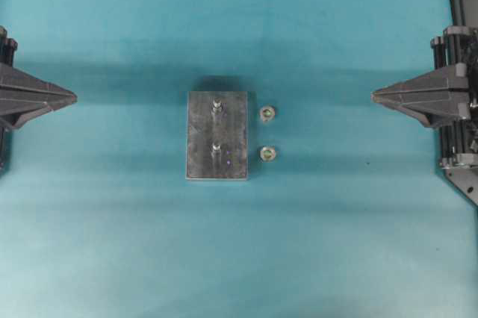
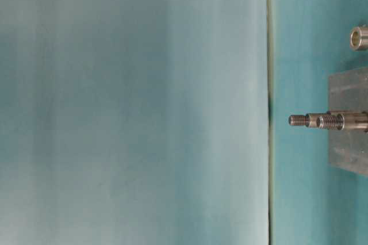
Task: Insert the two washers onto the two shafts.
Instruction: 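Move the right gripper left toward the upper steel washer beside the plate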
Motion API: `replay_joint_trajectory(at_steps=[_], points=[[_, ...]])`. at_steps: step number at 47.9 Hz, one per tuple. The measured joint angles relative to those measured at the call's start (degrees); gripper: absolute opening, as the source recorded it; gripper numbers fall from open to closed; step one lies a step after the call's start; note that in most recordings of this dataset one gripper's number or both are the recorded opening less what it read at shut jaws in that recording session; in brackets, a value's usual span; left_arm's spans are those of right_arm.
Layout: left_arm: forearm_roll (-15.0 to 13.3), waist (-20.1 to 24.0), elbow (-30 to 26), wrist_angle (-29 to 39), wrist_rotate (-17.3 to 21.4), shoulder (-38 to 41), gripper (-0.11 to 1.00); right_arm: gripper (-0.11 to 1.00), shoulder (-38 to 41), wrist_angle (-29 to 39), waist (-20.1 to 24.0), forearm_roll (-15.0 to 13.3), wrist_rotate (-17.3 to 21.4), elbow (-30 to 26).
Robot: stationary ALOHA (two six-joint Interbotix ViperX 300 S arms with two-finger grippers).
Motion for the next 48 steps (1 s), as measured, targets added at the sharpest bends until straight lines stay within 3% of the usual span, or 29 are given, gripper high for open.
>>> replay_joint_trajectory(at_steps=[5, 11, 16, 24, 38, 48], points=[[0.18, -0.7, -0.18, 1.41, -1.76, 0.09, 0.0, 0.01, 0.09, 2.2, -0.09, 1.93, 1.05, -0.18], [0.26, -1.23, -1.49, 7.03, -1.76, 0.35, 0.0, 0.01, 1.05, 13.97, -1.14, 5.27, 2.72, -2.29], [0.35, -1.23, -2.55, 12.92, -1.93, 0.44, 0.0, 0.01, 2.55, 24.7, -2.11, 5.71, 3.52, -5.19], [0.35, -0.97, -3.43, 19.25, -2.02, 0.62, 0.0, 0.01, 7.03, 34.19, -4.75, 5.71, 3.6, -10.02], [0.35, -1.05, -3.43, 21.53, -2.02, 4.39, 0.0, 0.01, 21.8, 42.28, -8.44, 5.62, 3.6, -15.73], [0.44, -0.97, -3.6, 21.97, -2.02, 8.09, 0.0, 0.01, 32.52, 45.97, -8.79, 5.71, 3.6, -21.27]])
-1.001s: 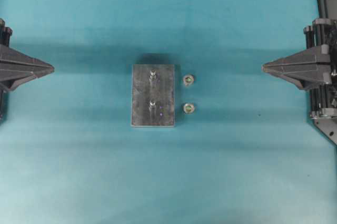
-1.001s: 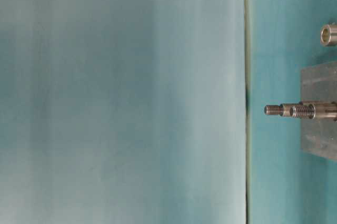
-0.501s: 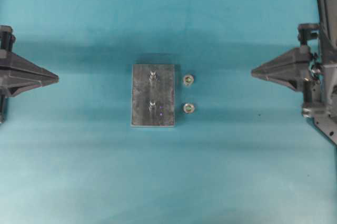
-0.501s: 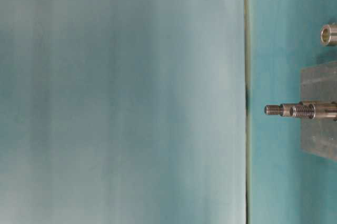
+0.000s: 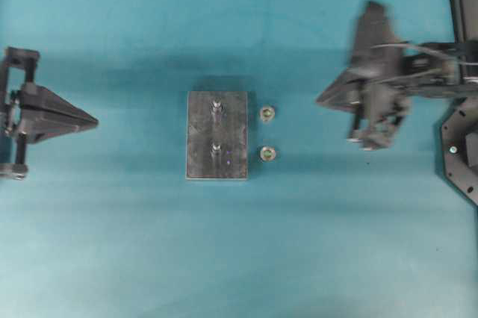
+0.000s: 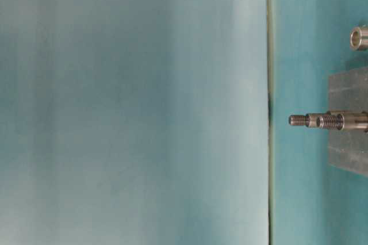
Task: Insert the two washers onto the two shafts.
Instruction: 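Move the right gripper left toward the upper steel washer beside the plate, then lower the right gripper over the upper washer and close on it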
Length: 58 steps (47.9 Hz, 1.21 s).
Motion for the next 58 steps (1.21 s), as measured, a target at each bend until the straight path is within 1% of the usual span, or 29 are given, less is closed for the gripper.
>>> replay_joint_trajectory(at_steps=[2, 4, 7, 9, 12, 18, 19, 20, 27, 33, 41, 58], points=[[-0.09, 0.0, 0.0, 0.35, 0.0, 0.35, 0.0, 0.01, 2.29, 1.23, 0.0, -0.18, -0.09, -1.49], [0.0, 0.0, 0.0, 0.7, 0.0, 0.53, 0.0, 0.04, 4.83, 2.72, 0.0, -0.62, -0.35, -3.16], [0.0, 0.0, 0.0, 1.23, 0.0, 0.44, 0.0, 0.14, 8.88, 4.75, -0.09, -1.85, -0.97, -5.71], [-0.09, 0.0, 0.0, 1.32, 0.0, 0.26, 0.0, 0.24, 11.16, 5.8, -0.18, -2.46, -1.32, -7.29], [-0.09, -0.09, -0.09, 1.58, 0.0, -0.18, 0.0, 0.41, 14.06, 7.12, -0.35, -2.81, -1.58, -9.4], [0.0, -0.09, -0.18, 2.46, 0.0, -1.85, 0.0, 0.8, 19.6, 7.65, -0.97, -3.25, -2.2, -13.45], [0.0, 0.0, -0.26, 2.72, -0.09, -2.02, 0.0, 0.84, 20.39, 7.65, -1.14, -3.34, -2.2, -13.71], [0.0, 0.0, -0.18, 3.25, -0.09, -2.29, 0.0, 0.86, 21.09, 7.56, -1.23, -3.43, -2.29, -14.15], [0.0, 0.0, -0.18, 5.98, 0.0, -2.81, 0.0, 0.84, 26.1, 7.65, -1.58, -3.52, -2.37, -16.08], [-0.09, 0.0, -0.18, 6.42, -0.09, -3.6, 0.0, 0.84, 29.18, 8.26, -1.67, -3.52, -3.52, -17.14], [0.0, 0.0, -0.09, 6.59, -0.18, -5.01, 0.0, 0.84, 31.38, 8.44, -1.85, -3.52, -4.48, -18.46], [0.0, 0.0, 0.97, 6.77, -0.18, -6.77, 0.0, 0.83, 33.84, 8.7, -2.11, -3.52, -4.75, -19.25]])
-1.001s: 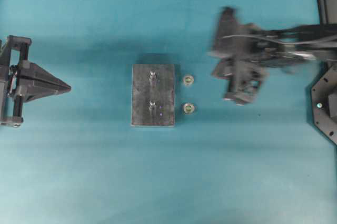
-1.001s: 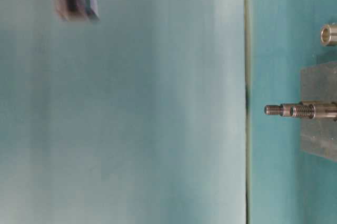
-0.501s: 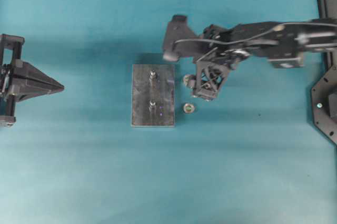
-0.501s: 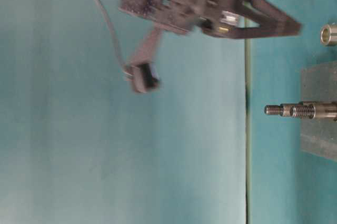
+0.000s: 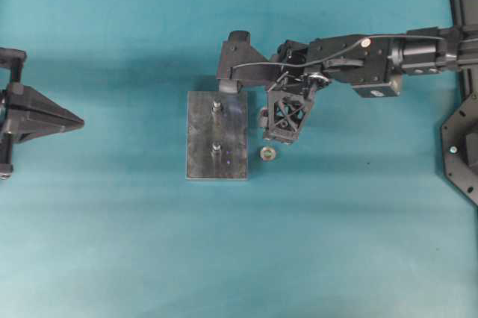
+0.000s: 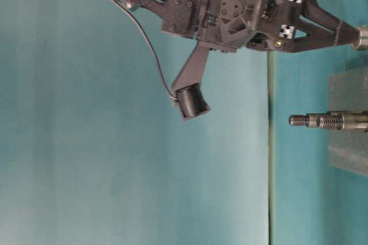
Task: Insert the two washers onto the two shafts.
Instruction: 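Lower the right gripper over the upper washer and close on it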
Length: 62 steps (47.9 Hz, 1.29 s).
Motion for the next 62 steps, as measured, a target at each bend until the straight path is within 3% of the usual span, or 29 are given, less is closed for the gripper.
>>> replay_joint_trajectory(at_steps=[52, 62], points=[[0.0, 0.0, 0.53, 0.09, 0.0, -0.88, 0.0, 0.78, 3.25, 1.32, 0.09, 0.0, 0.0, -2.29], [0.0, 0.0, 0.53, 0.09, 0.0, -0.88, 0.0, 0.7, 3.34, 1.41, 0.26, -0.09, 0.0, -2.29]])
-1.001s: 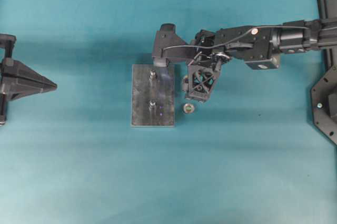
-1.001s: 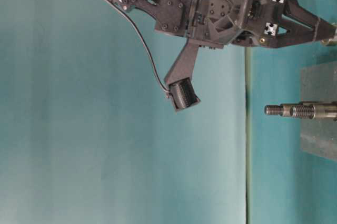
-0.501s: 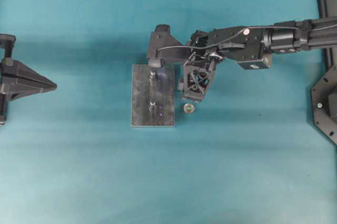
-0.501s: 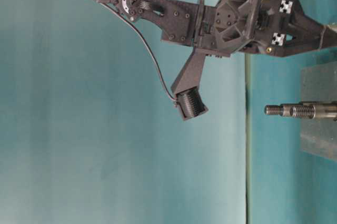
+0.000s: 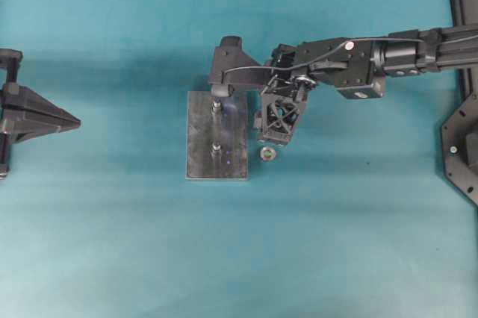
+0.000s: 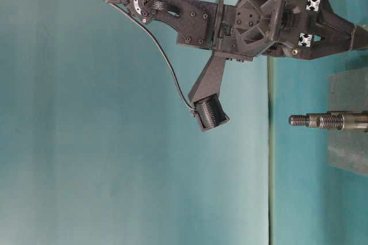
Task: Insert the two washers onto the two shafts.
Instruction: 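Lower the right gripper over the upper washer and close on it, then carry the washer left and align it above the upper shaft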
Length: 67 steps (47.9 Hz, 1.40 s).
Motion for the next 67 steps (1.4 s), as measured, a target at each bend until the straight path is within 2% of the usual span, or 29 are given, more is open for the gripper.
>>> replay_joint_trajectory(at_steps=[3, 8, 11, 25, 34, 44, 58, 67], points=[[-0.09, 0.0, 0.0, 0.0, 0.0, 0.0, 0.0, 0.61, 0.0, -0.09, 0.09, 0.0, 0.0, 0.0], [0.0, 0.0, 0.0, 0.0, 0.0, -0.09, 0.0, 0.4, 0.09, 0.0, 0.53, 0.09, 0.0, 0.0], [0.0, 0.0, 0.0, -0.09, 0.0, -0.09, 0.0, 0.33, 0.09, 0.0, 0.79, 0.0, 0.0, 0.0], [-0.09, 0.0, 0.0, 0.0, 0.0, 0.0, 0.0, 0.33, -0.09, 1.23, 1.14, 0.0, 0.0, -0.7], [0.0, 0.0, 0.0, 0.0, -0.09, 0.0, 0.0, 0.33, -1.85, 8.26, 0.44, 0.0, -0.09, -5.54], [-0.09, 0.0, 0.0, 0.0, -0.18, 0.0, 0.0, 0.33, -1.76, 16.44, 0.35, 0.0, -2.11, -13.36], [0.0, 0.0, 0.09, 0.0, -0.18, 0.0, 0.0, 0.33, 1.14, 18.9, 0.97, 0.0, -3.78, -20.65], [0.0, 0.0, 0.62, 0.0, -0.18, 0.0, 0.0, 0.33, 2.37, 19.51, 1.49, 0.0, -4.13, -22.68]])
